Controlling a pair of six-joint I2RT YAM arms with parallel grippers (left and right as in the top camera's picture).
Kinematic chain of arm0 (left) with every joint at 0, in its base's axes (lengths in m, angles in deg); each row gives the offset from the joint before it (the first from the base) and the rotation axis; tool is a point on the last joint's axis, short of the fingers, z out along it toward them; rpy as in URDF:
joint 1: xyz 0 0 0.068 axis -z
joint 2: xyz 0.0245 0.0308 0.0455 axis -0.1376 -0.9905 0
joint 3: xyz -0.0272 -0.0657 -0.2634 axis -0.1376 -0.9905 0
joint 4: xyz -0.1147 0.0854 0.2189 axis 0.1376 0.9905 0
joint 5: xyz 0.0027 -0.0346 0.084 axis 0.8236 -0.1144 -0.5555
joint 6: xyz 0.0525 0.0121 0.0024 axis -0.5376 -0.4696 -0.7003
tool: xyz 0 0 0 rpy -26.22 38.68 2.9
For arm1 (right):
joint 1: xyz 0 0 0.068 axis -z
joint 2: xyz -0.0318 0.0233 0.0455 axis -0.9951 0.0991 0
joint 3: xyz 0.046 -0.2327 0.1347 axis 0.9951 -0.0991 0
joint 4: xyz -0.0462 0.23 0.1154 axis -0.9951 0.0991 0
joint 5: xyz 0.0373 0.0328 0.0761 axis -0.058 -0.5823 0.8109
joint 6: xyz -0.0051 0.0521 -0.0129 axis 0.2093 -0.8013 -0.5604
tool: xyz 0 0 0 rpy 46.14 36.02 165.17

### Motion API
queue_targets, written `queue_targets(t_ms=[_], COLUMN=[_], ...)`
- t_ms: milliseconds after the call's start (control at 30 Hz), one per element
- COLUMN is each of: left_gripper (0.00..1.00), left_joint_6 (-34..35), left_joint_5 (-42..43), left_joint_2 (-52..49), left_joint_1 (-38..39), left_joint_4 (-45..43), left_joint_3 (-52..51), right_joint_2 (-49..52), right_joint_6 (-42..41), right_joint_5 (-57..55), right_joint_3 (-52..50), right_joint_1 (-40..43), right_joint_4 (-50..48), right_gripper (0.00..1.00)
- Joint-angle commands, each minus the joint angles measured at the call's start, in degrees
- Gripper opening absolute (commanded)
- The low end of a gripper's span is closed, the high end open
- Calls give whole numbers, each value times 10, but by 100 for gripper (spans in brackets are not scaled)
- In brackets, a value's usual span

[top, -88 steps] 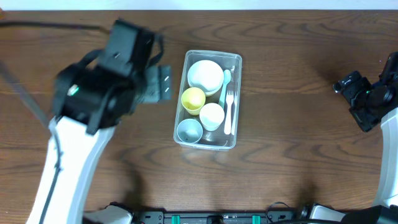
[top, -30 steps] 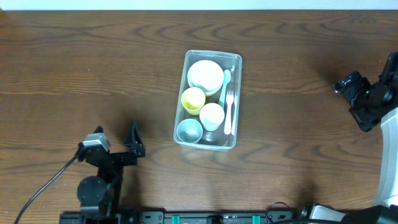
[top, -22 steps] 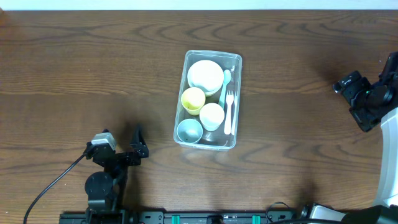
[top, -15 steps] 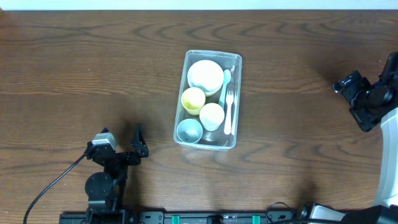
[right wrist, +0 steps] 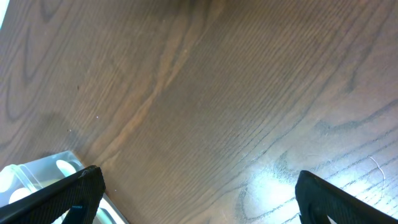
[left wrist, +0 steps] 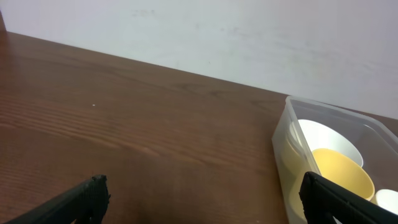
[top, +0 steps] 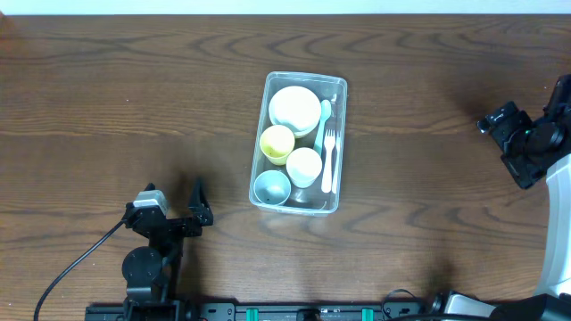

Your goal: Pack container

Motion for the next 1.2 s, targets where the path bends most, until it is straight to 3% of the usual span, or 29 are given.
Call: queue_targets(t_ms=[0,633,800,1000,1167], left_gripper=[98,98,98,98,98], left_joint_6=[-10,-10,-10,-10,-10], left_joint_5=[4,4,4,4,4], left_joint_2=[3,3,3,3,3], left_joint_1=[-3,-3,-3,-3,-3], left_joint_4=[3,3,3,3,3], left_joint_3=[-19,-19,-19,-19,-19], right_joint_2=[2,5,4,2,-23], right_joint_6=[3,3,3,11,75], right_joint_5=[-2,-2,-2,-14,-213], right_joint_3=[4,3,3,3,3], right_joint_1=[5,-24,-115,-283,-421], right_joint_4=[0,0,0,-2,-9], right_gripper=[99,99,99,99,99])
